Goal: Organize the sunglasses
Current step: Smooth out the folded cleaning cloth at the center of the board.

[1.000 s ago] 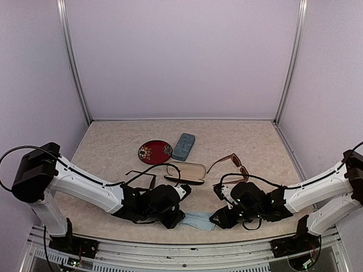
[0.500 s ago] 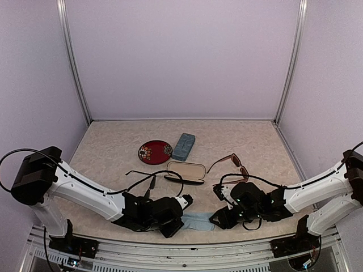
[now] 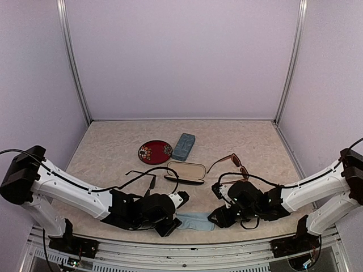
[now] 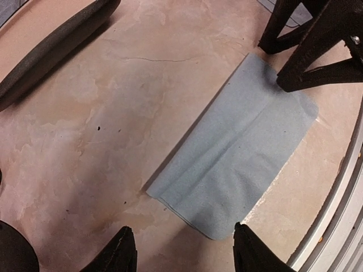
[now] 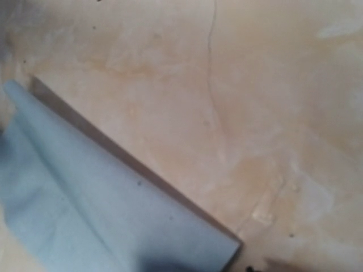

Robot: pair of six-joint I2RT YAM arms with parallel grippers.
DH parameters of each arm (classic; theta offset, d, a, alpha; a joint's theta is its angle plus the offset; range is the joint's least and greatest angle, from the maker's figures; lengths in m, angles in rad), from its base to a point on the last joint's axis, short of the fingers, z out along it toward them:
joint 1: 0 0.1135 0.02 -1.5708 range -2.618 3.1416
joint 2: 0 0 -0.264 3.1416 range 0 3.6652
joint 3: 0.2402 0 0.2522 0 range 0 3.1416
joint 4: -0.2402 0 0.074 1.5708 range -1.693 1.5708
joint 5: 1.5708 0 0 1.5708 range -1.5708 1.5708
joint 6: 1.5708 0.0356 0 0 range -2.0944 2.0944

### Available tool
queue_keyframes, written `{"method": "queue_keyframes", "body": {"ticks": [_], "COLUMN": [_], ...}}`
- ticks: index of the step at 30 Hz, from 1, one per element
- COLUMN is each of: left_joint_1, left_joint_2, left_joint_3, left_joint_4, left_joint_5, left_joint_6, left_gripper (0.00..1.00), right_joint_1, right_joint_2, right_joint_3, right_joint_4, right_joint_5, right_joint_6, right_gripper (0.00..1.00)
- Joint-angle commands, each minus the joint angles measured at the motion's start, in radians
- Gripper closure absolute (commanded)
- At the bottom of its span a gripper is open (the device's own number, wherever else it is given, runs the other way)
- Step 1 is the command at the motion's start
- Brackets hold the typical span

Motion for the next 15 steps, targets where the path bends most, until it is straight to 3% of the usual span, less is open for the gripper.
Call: {"method": "queue_keyframes", "body": {"ticks": [1, 15], "left_joint_1": [0.053, 0.214], "left_joint_2": [-0.001, 0.047], "left_joint_3": [0.002, -0.030], "left_joint_4": [0.029, 0.173], "left_joint_5": [-0.016, 0.282], "left_joint_6": [-0.004, 0.019], "left_gripper": [0.43, 0.46], "right_joint_1": [-0.012, -0.098], "right_joint_2": [0.022, 0.069], "right_joint_3": [0.027, 0.035], "right_joint_4": [-0.035, 0.001], "right_joint_5": [0.026, -0.093], "right_joint_6": [-0.001, -0.036], "right_gripper": [0.52, 0.53]}}
